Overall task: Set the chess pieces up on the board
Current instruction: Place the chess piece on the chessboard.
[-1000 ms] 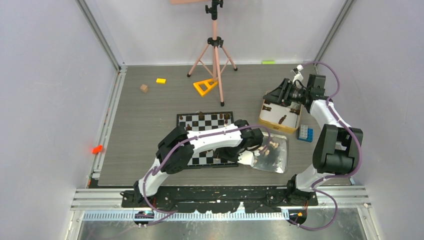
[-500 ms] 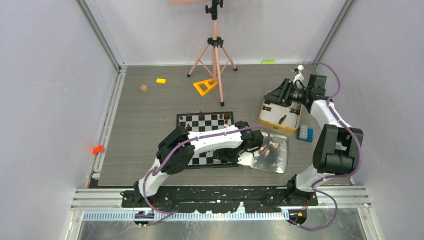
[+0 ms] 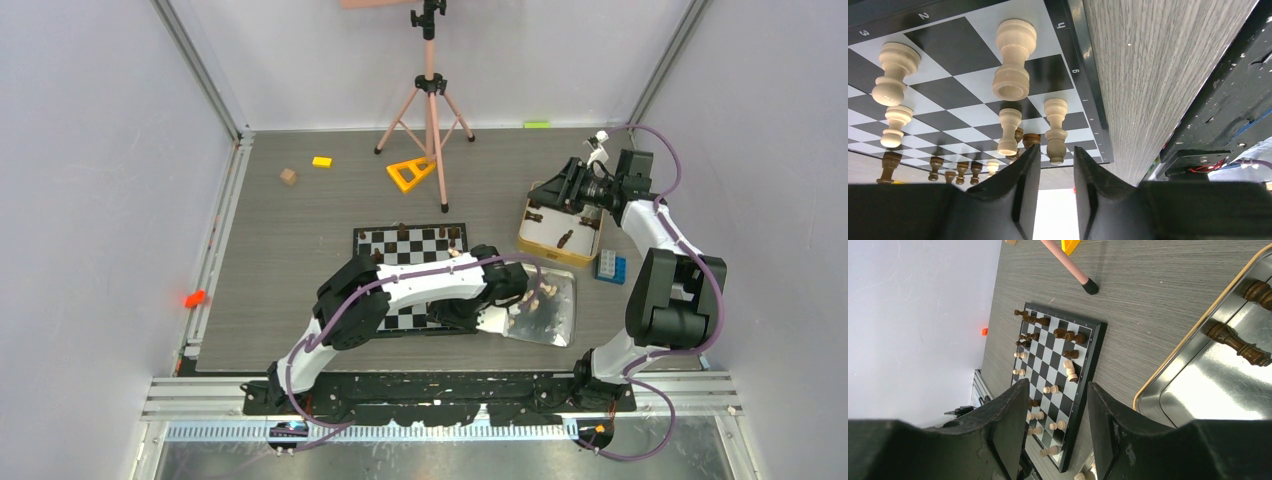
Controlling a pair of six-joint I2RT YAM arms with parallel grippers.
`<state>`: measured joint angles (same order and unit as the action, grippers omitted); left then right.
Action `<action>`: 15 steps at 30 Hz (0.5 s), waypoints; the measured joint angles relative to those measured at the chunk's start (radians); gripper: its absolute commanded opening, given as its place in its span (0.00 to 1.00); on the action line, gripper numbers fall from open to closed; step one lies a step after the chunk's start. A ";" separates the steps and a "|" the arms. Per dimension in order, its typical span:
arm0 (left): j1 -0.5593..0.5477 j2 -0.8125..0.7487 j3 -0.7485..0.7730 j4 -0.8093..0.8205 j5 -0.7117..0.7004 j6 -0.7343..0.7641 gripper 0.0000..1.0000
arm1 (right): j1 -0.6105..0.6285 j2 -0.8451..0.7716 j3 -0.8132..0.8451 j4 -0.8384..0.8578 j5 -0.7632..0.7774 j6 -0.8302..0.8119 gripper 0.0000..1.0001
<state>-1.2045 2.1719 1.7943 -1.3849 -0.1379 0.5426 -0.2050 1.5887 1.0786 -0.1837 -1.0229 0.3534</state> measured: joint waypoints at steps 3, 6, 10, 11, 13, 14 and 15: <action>0.000 0.000 0.000 0.002 0.000 -0.011 0.41 | 0.000 0.000 0.000 0.002 0.000 0.001 0.52; 0.000 0.000 0.000 0.005 -0.003 -0.012 0.42 | 0.000 0.000 0.000 0.003 0.000 0.001 0.52; 0.004 -0.010 0.000 0.007 -0.009 -0.012 0.44 | 0.000 0.000 0.000 0.003 0.000 0.002 0.52; 0.013 -0.019 0.000 0.008 -0.008 -0.012 0.46 | 0.000 0.000 0.000 0.003 0.000 0.003 0.52; 0.024 -0.046 0.000 0.009 0.007 -0.013 0.48 | 0.000 0.000 0.000 0.003 0.000 0.005 0.52; 0.037 -0.066 0.000 0.012 0.017 -0.016 0.49 | 0.000 0.000 0.000 0.003 0.000 0.005 0.52; 0.054 -0.086 0.000 0.015 0.030 -0.019 0.52 | 0.000 0.000 -0.001 0.003 0.000 0.008 0.52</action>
<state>-1.1507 2.0861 1.7947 -1.3697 -0.1081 0.5240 -0.2054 1.5887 1.0779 -0.1806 -1.0233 0.3611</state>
